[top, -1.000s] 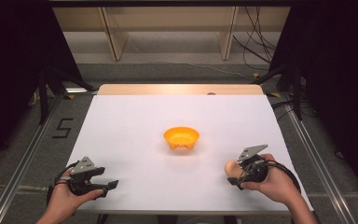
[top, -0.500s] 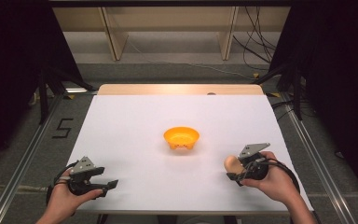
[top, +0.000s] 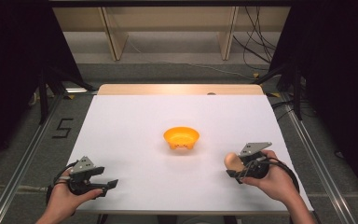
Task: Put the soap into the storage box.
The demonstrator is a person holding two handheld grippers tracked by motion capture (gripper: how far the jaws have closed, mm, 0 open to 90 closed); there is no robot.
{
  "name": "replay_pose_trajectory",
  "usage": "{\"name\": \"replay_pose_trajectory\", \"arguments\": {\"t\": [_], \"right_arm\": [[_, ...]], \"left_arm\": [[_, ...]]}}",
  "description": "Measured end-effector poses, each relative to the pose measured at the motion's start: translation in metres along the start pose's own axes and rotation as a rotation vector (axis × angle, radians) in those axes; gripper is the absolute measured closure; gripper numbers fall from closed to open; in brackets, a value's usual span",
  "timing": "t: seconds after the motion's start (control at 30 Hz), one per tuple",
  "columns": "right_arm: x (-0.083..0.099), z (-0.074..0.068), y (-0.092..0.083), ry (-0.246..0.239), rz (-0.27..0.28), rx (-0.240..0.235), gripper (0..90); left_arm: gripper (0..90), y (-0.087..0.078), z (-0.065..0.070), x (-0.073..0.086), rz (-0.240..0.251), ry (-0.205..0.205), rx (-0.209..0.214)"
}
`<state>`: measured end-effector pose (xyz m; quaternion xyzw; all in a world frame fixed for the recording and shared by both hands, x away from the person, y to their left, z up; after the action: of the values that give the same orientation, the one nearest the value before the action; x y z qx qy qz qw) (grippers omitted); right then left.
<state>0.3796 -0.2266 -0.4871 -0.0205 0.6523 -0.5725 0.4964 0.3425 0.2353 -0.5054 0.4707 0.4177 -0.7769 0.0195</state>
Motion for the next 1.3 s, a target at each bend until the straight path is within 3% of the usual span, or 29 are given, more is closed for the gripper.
{"name": "replay_pose_trajectory", "arguments": {"t": [0.03,0.13,0.17,0.23,0.47,0.57,0.6,0.63,0.67,0.7,0.83,0.87,1.03,1.07,1.3], "right_arm": [[0.001,0.0,-0.001,-0.004,-0.018,-0.01,33.3],[0.001,0.002,-0.002,-0.004,-0.015,0.002,33.3],[0.0,0.002,-0.001,0.004,0.011,0.013,33.3],[0.0,0.004,-0.003,-0.009,-0.012,0.005,33.3],[-0.008,0.008,-0.006,-0.006,0.022,0.022,33.3],[-0.009,0.01,-0.008,-0.013,0.013,0.022,33.3],[-0.009,0.01,-0.009,-0.014,0.01,0.018,33.3],[-0.01,0.01,-0.008,-0.01,0.018,0.022,33.3],[-0.01,0.01,-0.007,-0.008,0.023,0.023,33.3],[-0.01,0.01,-0.007,-0.014,0.018,0.02,33.3],[-0.01,0.012,-0.008,-0.022,0.004,0.018,33.3],[-0.01,0.012,-0.008,-0.017,0.006,0.016,33.3],[-0.011,0.014,-0.008,-0.024,0.02,0.028,33.3],[-0.011,0.014,-0.008,-0.024,0.021,0.028,33.3],[-0.012,0.016,-0.009,-0.029,0.016,0.032,33.3]], "left_arm": [[23.1,0.0,0.0,0.0,0.0,-0.001,-0.003],[23.1,-0.001,0.0,0.0,-0.004,-0.002,-0.002],[23.1,-0.002,-0.001,0.0,-0.012,0.008,-0.002],[23.1,-0.002,0.0,0.0,-0.001,0.0,-0.003],[23.1,-0.001,-0.001,0.0,-0.003,0.003,-0.005],[23.1,-0.002,0.0,-0.001,0.007,-0.003,-0.001],[23.1,-0.002,0.0,-0.001,0.007,-0.005,-0.017],[23.1,-0.002,0.0,-0.001,0.012,0.0,-0.005],[23.1,-0.002,-0.004,-0.001,0.002,0.027,-0.02],[23.2,-0.002,-0.001,-0.001,0.013,0.001,-0.006],[23.2,-0.002,-0.002,-0.001,0.001,0.015,-0.015],[23.2,-0.001,0.0,-0.001,0.011,-0.001,-0.002],[23.2,-0.002,0.0,-0.001,0.016,-0.004,-0.004],[23.3,-0.002,-0.003,-0.002,0.01,0.018,-0.018],[23.4,-0.003,-0.001,-0.002,0.02,0.001,-0.007]]}}
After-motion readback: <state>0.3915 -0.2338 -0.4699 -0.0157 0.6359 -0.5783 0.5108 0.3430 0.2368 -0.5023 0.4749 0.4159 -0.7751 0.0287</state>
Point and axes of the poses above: each handheld gripper's, and its own axes: y roughly forward along the jaws, x roughly out of its underside, z roughly to its right, the point moved 6 cm from there along y, roughly forward along the jaws, and after that the axes turned 9 degrees about x, right-handed, at the moved point
